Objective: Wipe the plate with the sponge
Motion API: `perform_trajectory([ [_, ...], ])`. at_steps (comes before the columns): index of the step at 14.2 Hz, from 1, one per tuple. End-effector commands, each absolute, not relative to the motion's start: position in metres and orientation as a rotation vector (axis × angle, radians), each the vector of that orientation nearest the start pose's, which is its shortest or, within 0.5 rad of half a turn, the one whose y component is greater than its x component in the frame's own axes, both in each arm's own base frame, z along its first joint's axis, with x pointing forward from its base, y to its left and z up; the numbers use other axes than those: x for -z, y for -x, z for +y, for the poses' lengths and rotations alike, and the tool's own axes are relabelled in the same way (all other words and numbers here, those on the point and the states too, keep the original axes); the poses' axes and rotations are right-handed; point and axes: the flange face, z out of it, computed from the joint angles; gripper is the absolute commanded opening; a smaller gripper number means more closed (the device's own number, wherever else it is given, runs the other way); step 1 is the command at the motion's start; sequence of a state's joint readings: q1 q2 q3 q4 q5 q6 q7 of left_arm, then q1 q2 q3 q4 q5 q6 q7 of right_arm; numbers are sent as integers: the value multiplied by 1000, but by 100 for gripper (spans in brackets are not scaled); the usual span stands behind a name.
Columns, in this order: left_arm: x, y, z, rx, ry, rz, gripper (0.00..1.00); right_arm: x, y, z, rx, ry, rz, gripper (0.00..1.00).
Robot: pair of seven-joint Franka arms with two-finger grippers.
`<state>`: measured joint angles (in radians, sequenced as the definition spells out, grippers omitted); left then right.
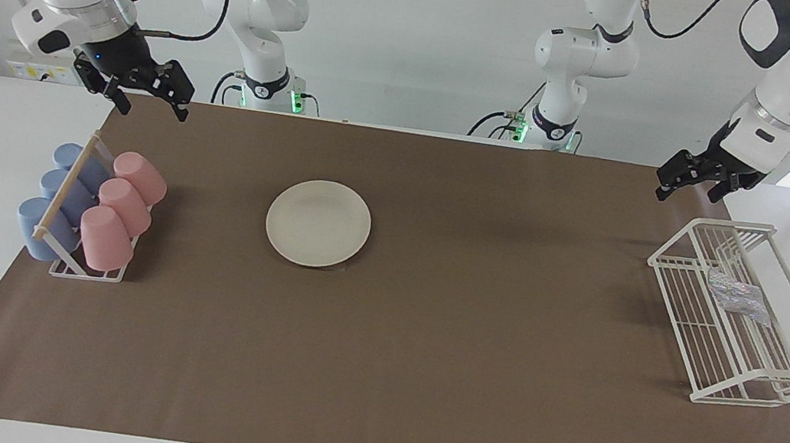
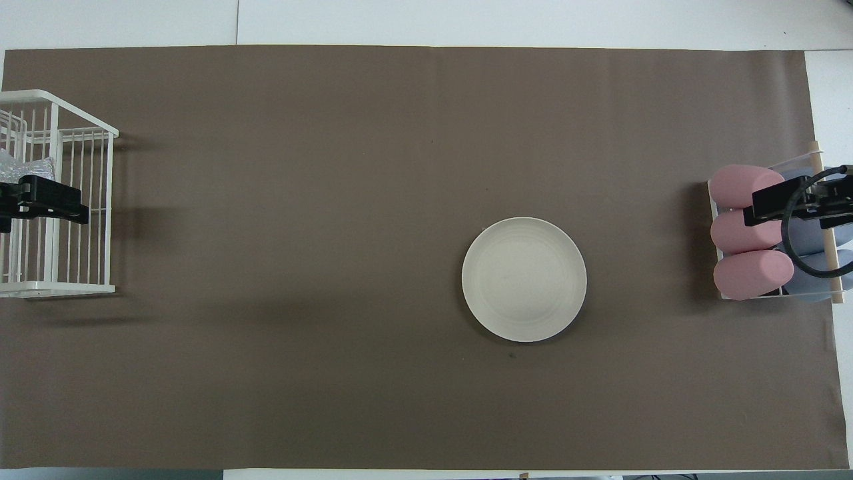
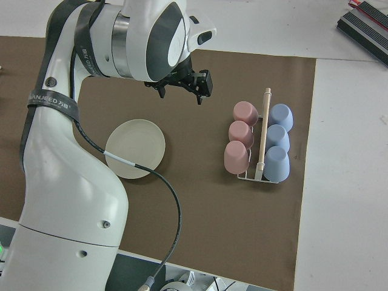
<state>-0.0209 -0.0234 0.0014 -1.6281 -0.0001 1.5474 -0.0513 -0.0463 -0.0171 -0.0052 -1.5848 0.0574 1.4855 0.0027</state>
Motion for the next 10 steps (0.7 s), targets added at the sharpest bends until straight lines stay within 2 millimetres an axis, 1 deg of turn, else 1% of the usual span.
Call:
perform_trajectory([
  [1, -609, -537, -8, -75, 3149, -68, 100, -621, -532, -22, -138, 3091, 56, 100],
  [5, -611, -538, -7, -54, 3152, -104, 100, -621, -531, -23, -140, 3091, 61, 100],
  [8, -611, -538, -5, -38, 3151, -148, 100, -622, -533, -19, -119, 3092, 54, 100],
  [9, -607, -537, -3, -46, 3144, -160, 100, -621, -533, -18, -119, 3093, 50, 100],
  [10, -606, -538, -4, -31, 3135, -168, 100, -617, -532, -17, -129, 3092, 48, 100],
])
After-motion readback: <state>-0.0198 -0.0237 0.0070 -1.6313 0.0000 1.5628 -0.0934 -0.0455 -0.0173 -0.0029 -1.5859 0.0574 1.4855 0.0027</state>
